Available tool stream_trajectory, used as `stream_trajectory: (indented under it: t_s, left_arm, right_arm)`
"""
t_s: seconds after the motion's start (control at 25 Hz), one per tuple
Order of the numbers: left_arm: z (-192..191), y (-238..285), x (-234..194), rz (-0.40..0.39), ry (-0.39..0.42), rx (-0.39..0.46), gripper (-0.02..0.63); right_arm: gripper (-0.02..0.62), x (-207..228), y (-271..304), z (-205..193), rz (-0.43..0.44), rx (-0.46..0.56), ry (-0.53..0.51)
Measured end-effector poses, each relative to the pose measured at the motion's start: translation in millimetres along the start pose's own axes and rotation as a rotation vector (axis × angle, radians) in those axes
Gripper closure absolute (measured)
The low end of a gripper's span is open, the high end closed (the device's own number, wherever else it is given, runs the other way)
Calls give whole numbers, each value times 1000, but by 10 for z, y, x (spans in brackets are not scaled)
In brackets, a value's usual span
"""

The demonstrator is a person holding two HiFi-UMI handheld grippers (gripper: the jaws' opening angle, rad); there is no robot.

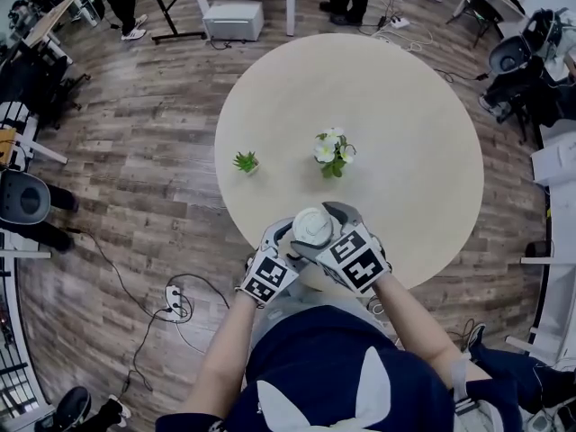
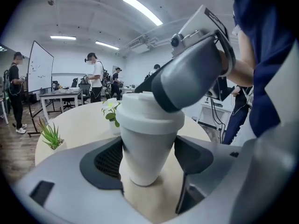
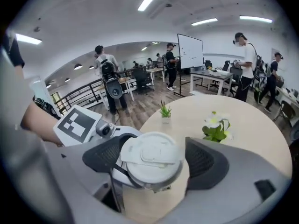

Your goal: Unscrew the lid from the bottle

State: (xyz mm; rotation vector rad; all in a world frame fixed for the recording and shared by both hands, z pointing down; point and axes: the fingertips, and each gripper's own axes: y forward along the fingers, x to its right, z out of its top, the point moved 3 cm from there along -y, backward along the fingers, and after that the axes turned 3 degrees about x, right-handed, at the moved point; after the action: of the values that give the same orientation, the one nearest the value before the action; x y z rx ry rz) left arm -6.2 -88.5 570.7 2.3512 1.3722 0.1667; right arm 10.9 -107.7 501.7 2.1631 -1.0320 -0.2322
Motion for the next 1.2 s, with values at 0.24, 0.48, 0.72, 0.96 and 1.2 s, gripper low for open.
stream_trajectory:
  t_s: [0.24, 0.48, 0.72, 0.96, 1.2]
  left_arm:
    - [27, 4, 2, 1, -3, -6, 264]
    - [13, 3, 10, -3, 1, -7, 264]
    - [18, -1, 12, -16, 5, -6, 264]
    - [24, -18, 15, -30, 9, -6, 264]
    - [14, -25, 25, -38, 9, -8, 264]
  right_arm:
    - [157, -1, 48, -83, -102, -30, -12]
    - [161, -11, 39, -86, -10, -55, -68]
    - [161, -26, 35, -90, 139, -105, -213]
    - [161, -41, 33, -107, 340, -214, -433]
    - [161, -72, 26, -109, 529, -388, -696]
